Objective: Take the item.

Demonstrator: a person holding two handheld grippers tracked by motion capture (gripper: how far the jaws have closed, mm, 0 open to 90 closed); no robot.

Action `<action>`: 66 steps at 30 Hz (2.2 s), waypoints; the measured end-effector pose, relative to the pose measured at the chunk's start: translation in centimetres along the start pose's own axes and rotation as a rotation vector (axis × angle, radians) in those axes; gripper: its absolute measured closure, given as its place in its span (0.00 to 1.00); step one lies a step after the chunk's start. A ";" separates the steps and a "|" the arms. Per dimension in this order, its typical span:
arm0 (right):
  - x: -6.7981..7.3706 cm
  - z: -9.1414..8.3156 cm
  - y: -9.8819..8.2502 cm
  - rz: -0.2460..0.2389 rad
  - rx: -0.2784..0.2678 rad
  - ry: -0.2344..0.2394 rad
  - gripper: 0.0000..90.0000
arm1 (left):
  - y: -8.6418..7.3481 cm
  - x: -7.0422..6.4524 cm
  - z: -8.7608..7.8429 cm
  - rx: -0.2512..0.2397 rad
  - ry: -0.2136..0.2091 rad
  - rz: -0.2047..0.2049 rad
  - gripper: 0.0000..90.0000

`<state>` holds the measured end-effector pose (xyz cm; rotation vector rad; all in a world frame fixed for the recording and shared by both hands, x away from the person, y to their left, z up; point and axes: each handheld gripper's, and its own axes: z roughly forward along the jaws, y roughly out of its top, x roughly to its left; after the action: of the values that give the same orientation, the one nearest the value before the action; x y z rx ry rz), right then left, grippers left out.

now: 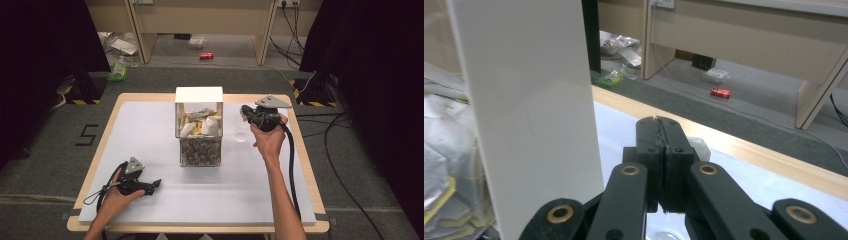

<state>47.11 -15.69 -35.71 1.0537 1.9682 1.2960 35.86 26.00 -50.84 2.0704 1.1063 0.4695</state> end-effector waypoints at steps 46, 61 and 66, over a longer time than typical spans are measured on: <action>-1.5 4.0 -3.9 0.085 0.105 -0.025 0.98 | 0.0 0.0 0.0 0.000 0.000 0.000 0.07; -1.8 4.7 -4.7 0.087 0.141 -0.054 0.90 | 0.0 0.0 0.0 -0.001 -0.001 -0.001 0.07; -1.7 4.6 -4.4 0.083 0.125 -0.065 0.85 | 0.0 0.0 0.0 0.000 0.000 0.000 0.07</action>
<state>50.26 -15.91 -41.49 1.2335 1.9963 1.1782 35.86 26.00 -50.84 2.0701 1.1064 0.4699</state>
